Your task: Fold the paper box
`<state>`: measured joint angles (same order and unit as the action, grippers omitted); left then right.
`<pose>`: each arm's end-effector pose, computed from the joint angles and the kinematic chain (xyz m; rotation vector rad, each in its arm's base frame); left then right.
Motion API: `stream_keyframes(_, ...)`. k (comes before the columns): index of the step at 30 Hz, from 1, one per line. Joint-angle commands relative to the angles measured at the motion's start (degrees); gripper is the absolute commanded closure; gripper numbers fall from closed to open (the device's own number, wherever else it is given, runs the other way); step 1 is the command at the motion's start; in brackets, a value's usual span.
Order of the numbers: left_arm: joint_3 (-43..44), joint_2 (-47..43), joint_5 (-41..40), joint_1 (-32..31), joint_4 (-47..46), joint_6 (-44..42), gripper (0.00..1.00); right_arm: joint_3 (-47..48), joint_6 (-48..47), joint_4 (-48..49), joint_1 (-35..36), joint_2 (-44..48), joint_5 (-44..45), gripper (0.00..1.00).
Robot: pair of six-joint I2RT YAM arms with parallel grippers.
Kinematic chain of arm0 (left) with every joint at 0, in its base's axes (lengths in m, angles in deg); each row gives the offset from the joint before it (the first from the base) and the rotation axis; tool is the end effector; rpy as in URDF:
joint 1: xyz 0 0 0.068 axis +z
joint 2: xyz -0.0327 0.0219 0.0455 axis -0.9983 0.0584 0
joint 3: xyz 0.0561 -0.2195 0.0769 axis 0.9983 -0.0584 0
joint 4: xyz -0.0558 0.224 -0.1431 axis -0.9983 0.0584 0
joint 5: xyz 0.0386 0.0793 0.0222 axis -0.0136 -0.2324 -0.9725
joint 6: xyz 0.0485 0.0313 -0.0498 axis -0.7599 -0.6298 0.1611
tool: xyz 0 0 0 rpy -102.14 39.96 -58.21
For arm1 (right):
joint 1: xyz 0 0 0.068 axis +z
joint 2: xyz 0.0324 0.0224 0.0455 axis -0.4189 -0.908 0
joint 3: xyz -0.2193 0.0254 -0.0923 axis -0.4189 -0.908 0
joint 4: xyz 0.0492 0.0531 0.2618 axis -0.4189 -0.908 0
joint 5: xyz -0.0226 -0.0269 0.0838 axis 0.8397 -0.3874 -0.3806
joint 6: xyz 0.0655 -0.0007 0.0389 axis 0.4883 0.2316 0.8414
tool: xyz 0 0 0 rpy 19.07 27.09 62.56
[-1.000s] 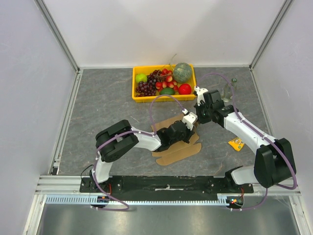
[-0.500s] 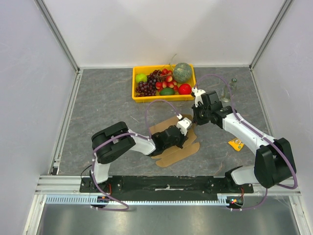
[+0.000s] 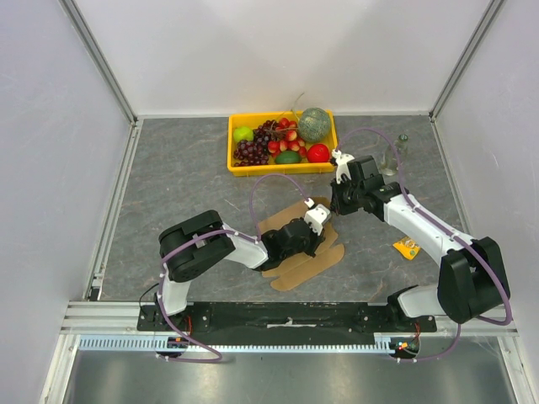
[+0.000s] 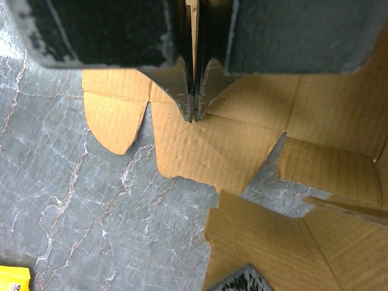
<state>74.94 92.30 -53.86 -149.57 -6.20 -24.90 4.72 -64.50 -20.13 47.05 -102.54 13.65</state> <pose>0.1891 -0.3509 0.0663 0.7649 1.9271 -0.7250 0.2910 0.1325 0.1747 -0.2809 2.4780 0.5001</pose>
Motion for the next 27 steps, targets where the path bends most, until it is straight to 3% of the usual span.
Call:
stream_keyframes(1, 0.51, -0.65, -2.97, -0.45, -2.02, -0.28, 0.98, -1.62, 1.66, 2.25, -0.13, -0.23, -2.24, 1.0)
stream_keyframes(14, 0.78, -1.87, -2.71, -0.45, -1.32, 0.51, 0.98, -6.19, 2.63, 3.57, -0.13, 1.35, -0.75, 1.0)
stream_keyframes(27, -4.85, -29.28, 9.07, -0.54, 4.82, -2.39, 0.98, -7.16, 2.19, 4.01, -0.14, 2.41, 0.92, 1.0)
